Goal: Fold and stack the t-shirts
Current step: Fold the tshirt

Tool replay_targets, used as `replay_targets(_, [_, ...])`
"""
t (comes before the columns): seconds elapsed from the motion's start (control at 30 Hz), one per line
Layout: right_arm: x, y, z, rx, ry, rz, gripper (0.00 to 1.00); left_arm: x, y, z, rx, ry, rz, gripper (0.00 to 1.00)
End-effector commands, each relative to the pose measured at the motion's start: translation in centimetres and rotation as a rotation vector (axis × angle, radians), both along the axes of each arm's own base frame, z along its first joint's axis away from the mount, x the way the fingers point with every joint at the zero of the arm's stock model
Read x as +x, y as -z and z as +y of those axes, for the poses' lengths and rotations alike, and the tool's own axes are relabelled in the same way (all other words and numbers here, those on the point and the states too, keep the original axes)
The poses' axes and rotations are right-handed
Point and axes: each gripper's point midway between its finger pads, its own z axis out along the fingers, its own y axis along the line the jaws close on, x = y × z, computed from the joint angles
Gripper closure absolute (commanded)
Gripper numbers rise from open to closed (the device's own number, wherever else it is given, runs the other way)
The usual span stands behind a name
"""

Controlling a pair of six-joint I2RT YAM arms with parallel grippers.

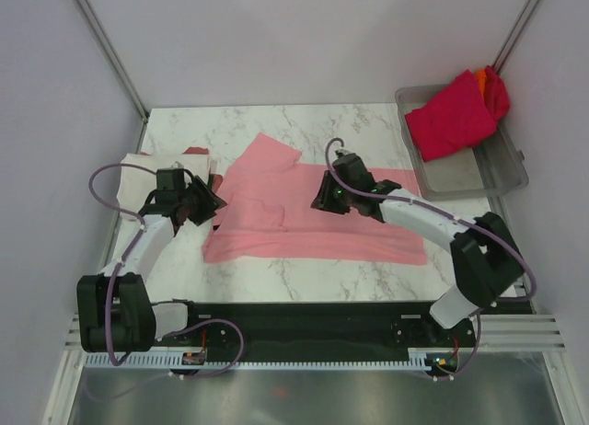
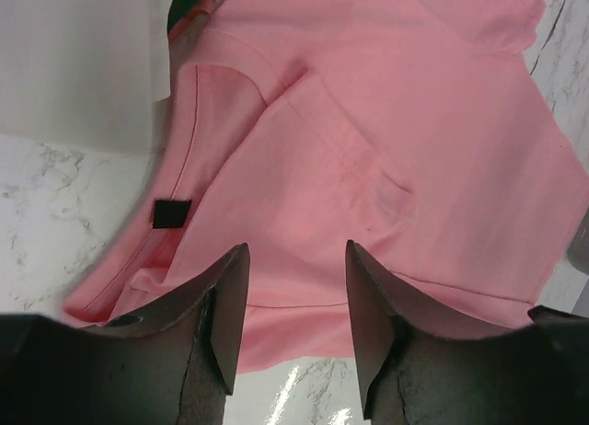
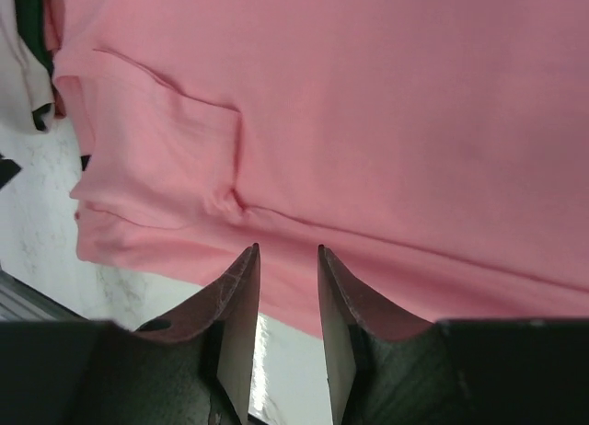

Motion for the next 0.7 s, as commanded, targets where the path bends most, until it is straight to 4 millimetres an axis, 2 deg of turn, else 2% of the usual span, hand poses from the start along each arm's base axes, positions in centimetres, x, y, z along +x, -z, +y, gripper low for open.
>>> replay_targets(0.0, [2.3,-0.9,5.6,0.047,-0.014,-0.051,0.61,3.3,-2.6,-0.7,-0.004,0.06,-0.122,0.48])
replay_targets(0.03, [3.1,-1.5,6.6,0.051,-0.004,-0.07,0.61,3.4,-2.0,-1.7,-0.005,0.087,-0.107,0.47])
replay_targets(0.07, [3.0,-1.1,7.6,0.048,-0.019,-0.063,0.61,3.6,-1.9,-1.9,-0.002,0.093,-0.107,0.46])
replay_targets(0.1, [3.1,0.4,8.3,0.029,-0.022,-0.041,0.61,3.9,-1.9,-2.0,-0.001,0.098,-0.117,0.45])
replay_targets(0.13, [3.6,0.0,9.1,0.04,-0.021,-0.049,0.61,4.0,-1.7,-2.2,0.004,0.105,-0.116,0.43])
replay_targets(0.17, [3.8,0.4,9.6,0.039,-0.024,-0.043,0.59,4.1,-1.5,-2.6,0.009,0.115,-0.114,0.42])
replay_targets(0.2, [3.7,1.7,10.3,0.024,-0.03,-0.021,0.58,4.5,-1.6,-2.5,0.015,0.111,-0.129,0.41])
replay_targets(0.23, [4.0,1.4,10.9,0.035,-0.029,-0.025,0.57,4.6,-1.4,-2.9,0.018,0.12,-0.129,0.4])
replay_targets(0.4, [4.1,4.2,11.9,-0.002,-0.004,0.009,0.55,6.1,0.4,-3.3,0.043,0.134,-0.094,0.4])
replay_targets(0.57, [4.5,5.3,12.7,-0.021,0.004,0.009,0.56,7.5,1.7,-3.0,0.083,0.143,-0.072,0.48])
replay_targets(0.6, [4.6,5.9,12.6,-0.029,0.011,0.018,0.57,7.6,2.4,-2.9,0.09,0.144,-0.053,0.5])
replay_targets(0.67, [4.9,6.1,13.0,-0.027,0.007,0.018,0.59,7.9,2.6,-2.8,0.1,0.149,-0.049,0.5])
